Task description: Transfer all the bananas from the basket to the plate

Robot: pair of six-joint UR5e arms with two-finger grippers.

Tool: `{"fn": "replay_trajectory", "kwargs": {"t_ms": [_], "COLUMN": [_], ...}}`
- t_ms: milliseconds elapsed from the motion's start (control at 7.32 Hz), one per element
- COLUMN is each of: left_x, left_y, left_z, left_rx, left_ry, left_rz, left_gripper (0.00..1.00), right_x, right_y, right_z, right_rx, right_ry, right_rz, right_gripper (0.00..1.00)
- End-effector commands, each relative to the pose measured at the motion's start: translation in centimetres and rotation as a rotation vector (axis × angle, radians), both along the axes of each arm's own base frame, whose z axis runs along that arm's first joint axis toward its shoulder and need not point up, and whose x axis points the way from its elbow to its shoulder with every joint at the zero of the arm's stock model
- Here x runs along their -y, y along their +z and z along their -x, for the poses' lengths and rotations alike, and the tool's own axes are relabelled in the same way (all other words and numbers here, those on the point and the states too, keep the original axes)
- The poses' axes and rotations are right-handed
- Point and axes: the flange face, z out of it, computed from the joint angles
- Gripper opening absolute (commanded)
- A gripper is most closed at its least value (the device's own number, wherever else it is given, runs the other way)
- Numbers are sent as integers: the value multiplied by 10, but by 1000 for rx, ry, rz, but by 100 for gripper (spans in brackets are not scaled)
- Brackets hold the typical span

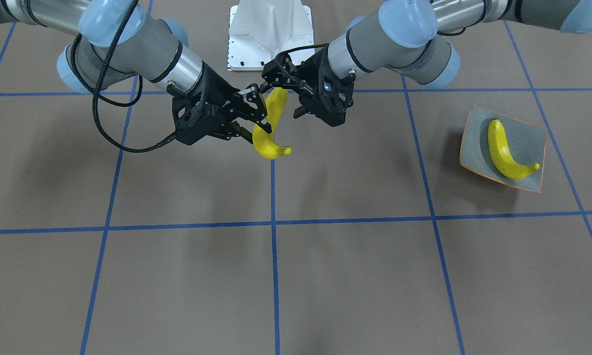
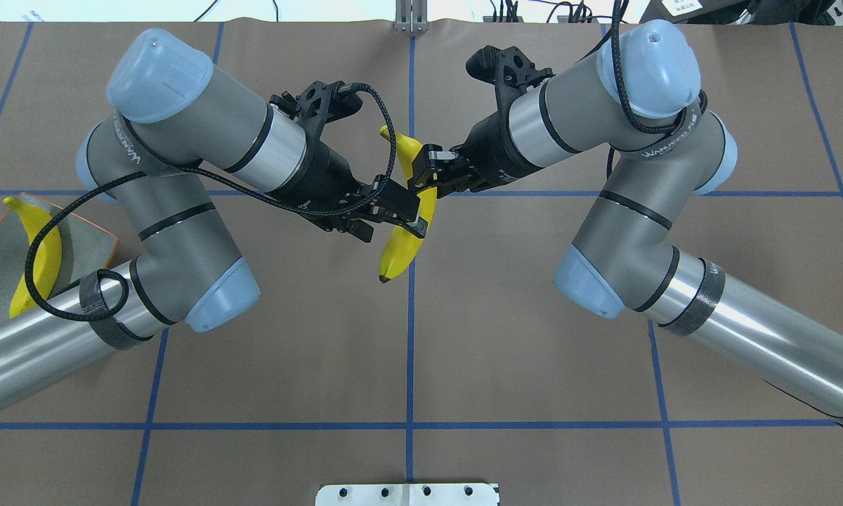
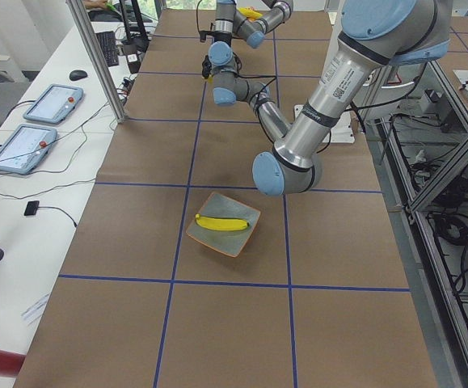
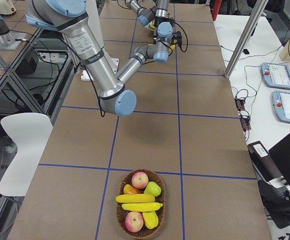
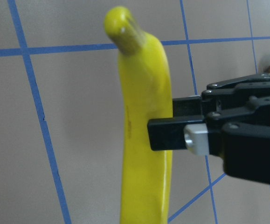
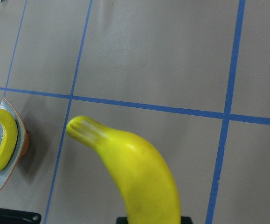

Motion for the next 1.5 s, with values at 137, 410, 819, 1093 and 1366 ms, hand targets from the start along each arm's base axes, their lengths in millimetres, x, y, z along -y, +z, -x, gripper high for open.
{"fn": "replay_trajectory", "kwargs": {"t_ms": [137,410,819,1093,1366], "left_x": [-1,-3,-6,-8,-9], "left_y": [-2,-1,-1,-4,-5], "left_z": [-5,-9,-10,-9,-9], "left_rx": [-1,1,-6,-7,-5], "left_ry": [7,11,17,14,13], "left_rz": [-1,0,-2,49,60], "left_gripper": [98,95,0,0,0], "right_x": [-5,-9,-10,-11,-12], "right_y": [-5,-8,-10,-12,-9], "right_z": [-2,-5,-7,-9,-13], "right_rx": [27,35,40,43,66], "right_ry": [-22,-36,-38,-36,-33], "right_rz": [5,0,-4,-7,-28], "right_gripper": [0,0,0,13,100]}}
